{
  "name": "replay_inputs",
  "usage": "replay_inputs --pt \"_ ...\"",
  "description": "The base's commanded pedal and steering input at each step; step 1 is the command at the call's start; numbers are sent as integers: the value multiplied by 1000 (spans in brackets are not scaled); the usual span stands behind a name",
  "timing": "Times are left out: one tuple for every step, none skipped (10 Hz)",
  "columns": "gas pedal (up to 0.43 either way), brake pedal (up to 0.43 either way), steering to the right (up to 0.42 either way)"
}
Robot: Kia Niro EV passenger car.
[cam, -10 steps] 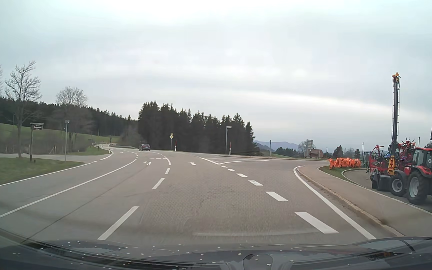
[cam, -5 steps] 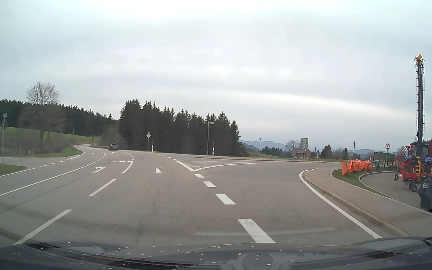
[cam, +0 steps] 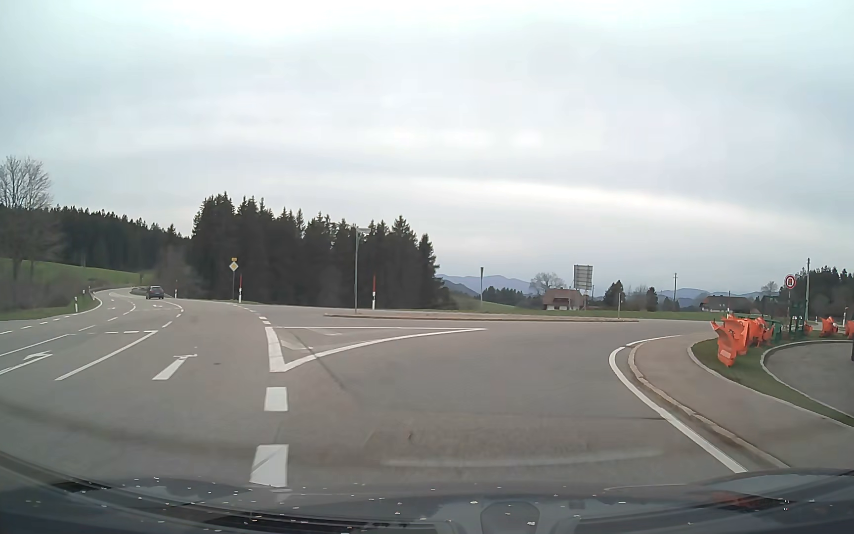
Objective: Follow the waypoints while adhering to traffic rules and regulations
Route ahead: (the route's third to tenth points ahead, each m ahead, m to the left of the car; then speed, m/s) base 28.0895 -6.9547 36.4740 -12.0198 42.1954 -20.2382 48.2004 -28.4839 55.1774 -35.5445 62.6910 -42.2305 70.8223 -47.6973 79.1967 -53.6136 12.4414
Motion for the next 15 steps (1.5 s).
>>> replay_inputs --pt "0 232 69" --pt "0 232 80" --pt "0 232 90" --pt "0 226 97" --pt "0 207 105" --pt "0 201 107" --pt "0 189 109" --pt "0 165 121" --pt "0 159 135" --pt "0 152 144" --pt "0 116 151" --pt "0 67 155" --pt "0 24 156" --pt "0 12 158" --pt "0 0 159"
